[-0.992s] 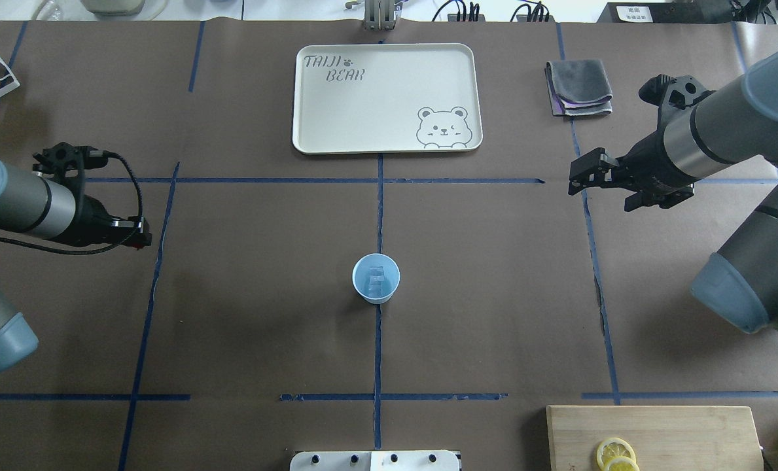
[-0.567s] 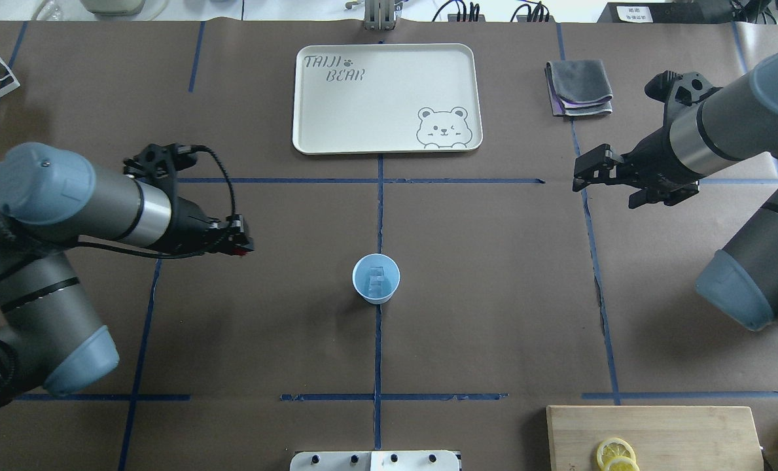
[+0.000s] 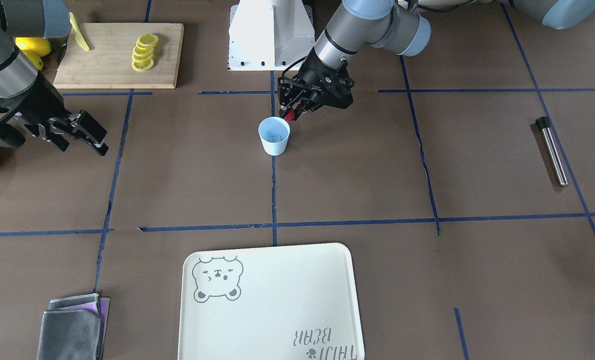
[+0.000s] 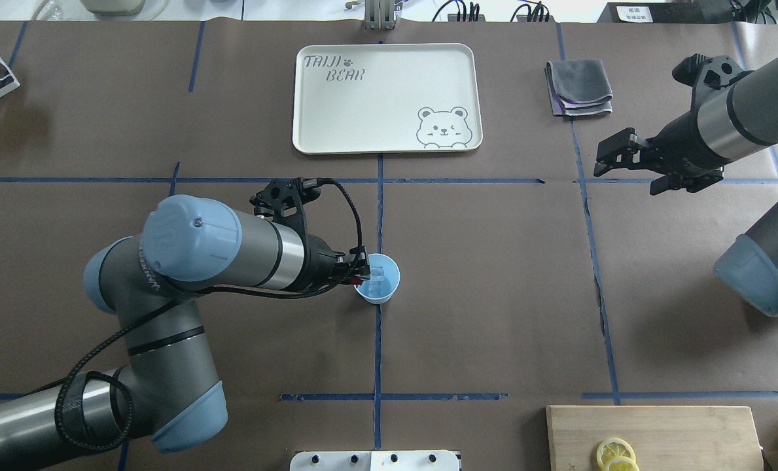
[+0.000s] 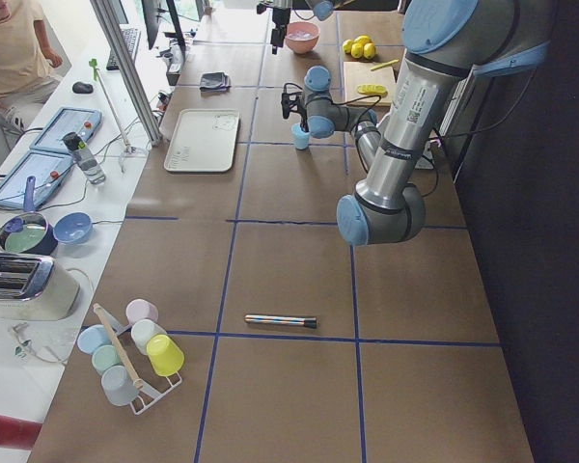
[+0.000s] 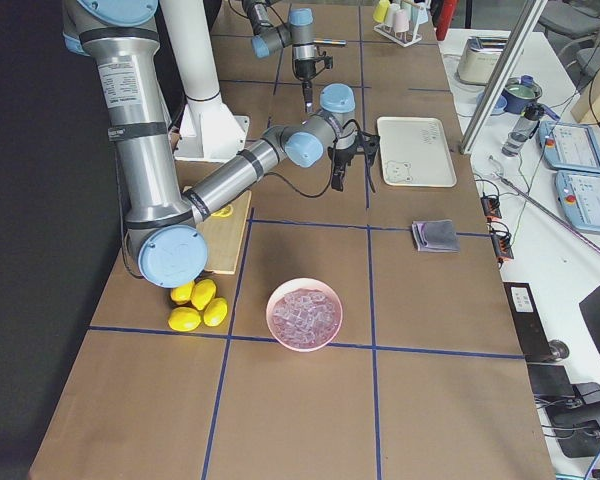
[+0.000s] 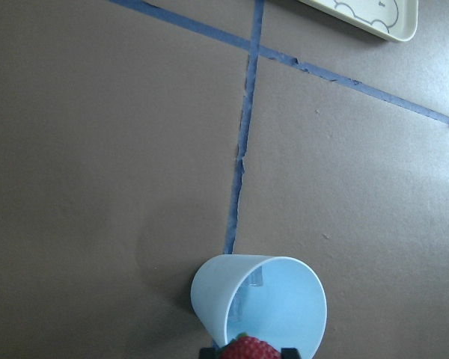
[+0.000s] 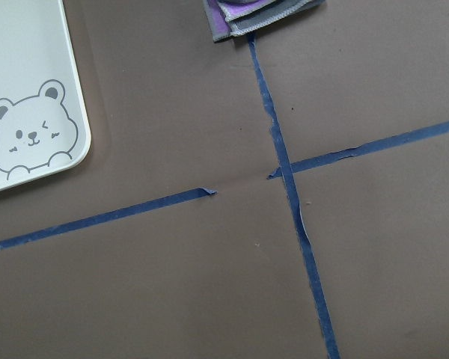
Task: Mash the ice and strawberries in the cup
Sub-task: 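Carry the strawberry with the left gripper over the blue cup and release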
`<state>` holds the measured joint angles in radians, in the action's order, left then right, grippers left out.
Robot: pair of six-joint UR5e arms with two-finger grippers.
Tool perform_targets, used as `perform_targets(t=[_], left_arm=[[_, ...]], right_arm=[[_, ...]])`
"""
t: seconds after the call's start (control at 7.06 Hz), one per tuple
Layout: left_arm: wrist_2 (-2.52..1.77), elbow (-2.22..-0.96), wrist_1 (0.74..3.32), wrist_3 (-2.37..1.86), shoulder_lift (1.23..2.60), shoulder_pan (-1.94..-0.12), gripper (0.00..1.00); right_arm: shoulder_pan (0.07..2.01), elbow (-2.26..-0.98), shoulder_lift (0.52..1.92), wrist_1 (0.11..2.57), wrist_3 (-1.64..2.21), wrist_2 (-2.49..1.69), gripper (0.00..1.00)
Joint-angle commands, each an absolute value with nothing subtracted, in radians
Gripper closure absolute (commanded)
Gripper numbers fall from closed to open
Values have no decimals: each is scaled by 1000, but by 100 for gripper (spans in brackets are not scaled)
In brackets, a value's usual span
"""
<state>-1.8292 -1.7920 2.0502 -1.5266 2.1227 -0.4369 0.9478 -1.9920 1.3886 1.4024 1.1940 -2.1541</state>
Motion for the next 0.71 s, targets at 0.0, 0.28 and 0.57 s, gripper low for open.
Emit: perform_targets(t=[0.0,0.28,0.57], left_arm=[[-1812,-1747,2055,-1520,2149,-425,86],[-1805,-1746,2059,-1519,2149,-425,65],[-1779,-1744,2060,-1517,2155,-426,18]], right_arm=[[954,-1993,1399,1402,1193,-2155,1],[957,-1993,1401,1404,1193,-2155,1],[957,-1993,1401,1404,1193,-2155,1]])
